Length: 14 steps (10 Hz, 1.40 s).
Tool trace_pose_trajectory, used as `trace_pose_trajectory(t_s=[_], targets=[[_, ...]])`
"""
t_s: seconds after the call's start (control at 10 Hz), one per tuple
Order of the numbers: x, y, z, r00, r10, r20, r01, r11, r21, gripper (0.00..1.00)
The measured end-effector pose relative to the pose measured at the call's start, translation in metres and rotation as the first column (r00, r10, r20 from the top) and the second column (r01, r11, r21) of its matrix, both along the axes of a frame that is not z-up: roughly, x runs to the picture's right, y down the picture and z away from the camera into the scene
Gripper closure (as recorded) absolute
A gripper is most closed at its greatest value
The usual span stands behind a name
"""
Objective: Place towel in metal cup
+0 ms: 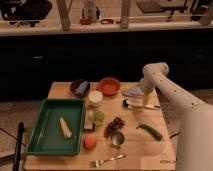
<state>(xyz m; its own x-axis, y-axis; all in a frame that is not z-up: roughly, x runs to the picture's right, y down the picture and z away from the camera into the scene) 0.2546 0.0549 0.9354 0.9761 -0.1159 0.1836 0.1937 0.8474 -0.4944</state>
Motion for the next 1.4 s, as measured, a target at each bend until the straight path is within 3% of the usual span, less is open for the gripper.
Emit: trace_pose_trajectory(t_s=[0.9, 1.4], targets=[[-0.007, -0.027, 0.021, 1.0, 0.018, 0.015, -0.019, 0.9988, 0.045, 0.2], [-0.014, -0.029, 0.036, 1.0, 0.014, 0.028, -0.015, 0.9993, 0.033, 0.2]])
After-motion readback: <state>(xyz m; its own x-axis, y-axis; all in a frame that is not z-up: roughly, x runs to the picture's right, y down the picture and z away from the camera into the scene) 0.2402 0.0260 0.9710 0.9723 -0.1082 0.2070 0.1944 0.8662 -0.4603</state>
